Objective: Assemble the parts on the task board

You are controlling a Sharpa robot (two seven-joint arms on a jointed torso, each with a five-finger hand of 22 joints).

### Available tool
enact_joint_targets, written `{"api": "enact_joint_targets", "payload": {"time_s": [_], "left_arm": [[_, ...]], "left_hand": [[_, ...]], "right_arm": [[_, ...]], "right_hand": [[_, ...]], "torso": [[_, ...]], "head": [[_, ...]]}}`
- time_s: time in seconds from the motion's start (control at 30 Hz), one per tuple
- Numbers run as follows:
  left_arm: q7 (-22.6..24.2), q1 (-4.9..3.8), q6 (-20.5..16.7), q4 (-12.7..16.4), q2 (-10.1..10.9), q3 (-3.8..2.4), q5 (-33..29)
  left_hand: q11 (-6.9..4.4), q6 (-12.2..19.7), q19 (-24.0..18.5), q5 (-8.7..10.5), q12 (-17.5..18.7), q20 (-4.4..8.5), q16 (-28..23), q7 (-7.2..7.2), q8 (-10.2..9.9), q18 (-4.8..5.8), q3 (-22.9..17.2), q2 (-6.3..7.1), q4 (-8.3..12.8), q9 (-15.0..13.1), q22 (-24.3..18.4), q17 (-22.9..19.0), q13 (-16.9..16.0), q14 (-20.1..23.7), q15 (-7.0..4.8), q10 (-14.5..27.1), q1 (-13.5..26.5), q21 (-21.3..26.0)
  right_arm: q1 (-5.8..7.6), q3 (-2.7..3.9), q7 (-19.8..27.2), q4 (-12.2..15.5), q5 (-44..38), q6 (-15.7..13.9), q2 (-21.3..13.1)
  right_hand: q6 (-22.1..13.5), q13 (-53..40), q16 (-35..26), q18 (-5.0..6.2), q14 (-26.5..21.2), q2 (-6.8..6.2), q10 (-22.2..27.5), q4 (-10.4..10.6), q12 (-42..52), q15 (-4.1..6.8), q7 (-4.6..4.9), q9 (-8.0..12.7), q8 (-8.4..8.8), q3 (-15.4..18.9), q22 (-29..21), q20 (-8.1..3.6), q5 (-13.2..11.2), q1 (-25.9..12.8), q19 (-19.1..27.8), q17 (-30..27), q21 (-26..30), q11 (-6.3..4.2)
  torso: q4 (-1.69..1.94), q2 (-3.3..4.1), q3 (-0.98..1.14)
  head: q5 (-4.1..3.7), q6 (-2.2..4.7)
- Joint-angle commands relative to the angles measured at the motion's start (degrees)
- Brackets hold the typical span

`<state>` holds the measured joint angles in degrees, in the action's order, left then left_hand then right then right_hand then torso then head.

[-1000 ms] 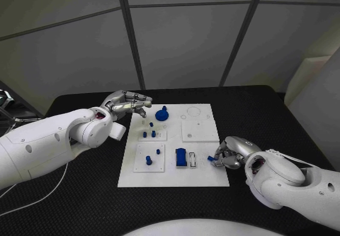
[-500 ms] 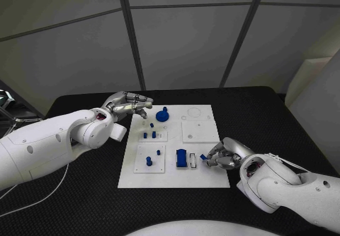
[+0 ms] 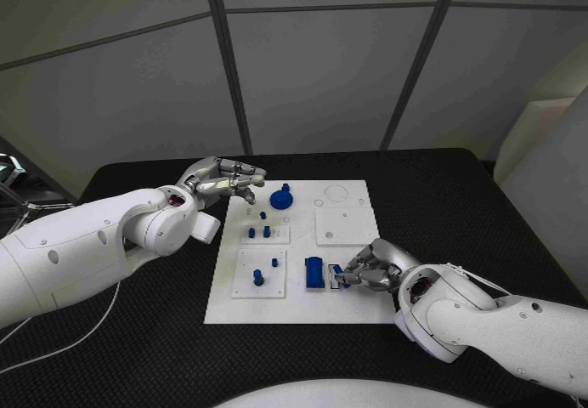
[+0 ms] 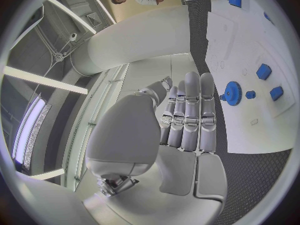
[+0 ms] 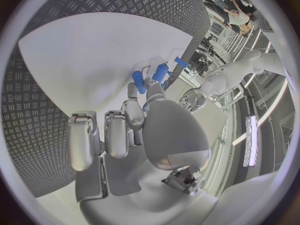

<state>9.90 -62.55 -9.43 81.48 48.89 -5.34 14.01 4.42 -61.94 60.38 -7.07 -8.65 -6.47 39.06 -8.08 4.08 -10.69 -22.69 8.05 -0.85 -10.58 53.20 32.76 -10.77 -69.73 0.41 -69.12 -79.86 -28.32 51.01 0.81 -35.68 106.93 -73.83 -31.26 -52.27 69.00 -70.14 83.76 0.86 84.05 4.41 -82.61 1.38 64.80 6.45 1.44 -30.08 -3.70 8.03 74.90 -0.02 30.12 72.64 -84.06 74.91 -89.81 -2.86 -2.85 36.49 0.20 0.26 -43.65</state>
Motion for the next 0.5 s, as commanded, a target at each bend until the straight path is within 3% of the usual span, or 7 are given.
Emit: {"api": "enact_joint_targets", "payload": {"time_s": [0.03,0.5], "left_arm": [[0.3,-0.07,0.6,0.1,-0.1,-0.05,-0.2],[0.1,-0.07,0.9,0.1,-0.1,-0.05,-0.2]], "left_hand": [[0.20,-0.1,0.2,-0.24,0.2,-0.15,-0.3,-0.40,-0.2,0.32,0.0,-0.66,0.3,0.0,-0.1,-0.1,-0.1,0.4,0.11,0.2,0.1,0.4],[0.20,-0.1,0.3,-0.25,0.2,-0.15,-0.3,-0.40,-0.2,0.32,0.1,-0.67,0.3,0.0,-0.1,-0.1,-0.1,0.4,0.11,0.2,0.1,0.5]], "right_arm": [[0.08,0.02,1.0,-0.4,1.5,-0.5,0.5],[0.09,0.04,1.2,-1.4,1.7,0.9,2.1]], "right_hand": [[0.9,-0.1,0.3,-0.86,3.8,-0.66,-0.7,0.5,0.4,0.25,-0.56,-0.1,-0.13,0.1,15.1,-0.22,-0.3,-1.2,-5.9,4.8,-0.2,-0.35],[1.7,-0.3,0.3,-0.86,3.9,-1.14,-0.8,2.1,0.6,0.34,-0.75,-0.1,-0.26,0.8,15.1,-0.30,-0.5,-2.8,-5.9,4.9,-0.2,-0.48]], "torso": [[-0.13,-0.03,0.02],[-0.09,-0.04,0.04]], "head": [[0.11,-0.03],[0.26,-0.17]]}}
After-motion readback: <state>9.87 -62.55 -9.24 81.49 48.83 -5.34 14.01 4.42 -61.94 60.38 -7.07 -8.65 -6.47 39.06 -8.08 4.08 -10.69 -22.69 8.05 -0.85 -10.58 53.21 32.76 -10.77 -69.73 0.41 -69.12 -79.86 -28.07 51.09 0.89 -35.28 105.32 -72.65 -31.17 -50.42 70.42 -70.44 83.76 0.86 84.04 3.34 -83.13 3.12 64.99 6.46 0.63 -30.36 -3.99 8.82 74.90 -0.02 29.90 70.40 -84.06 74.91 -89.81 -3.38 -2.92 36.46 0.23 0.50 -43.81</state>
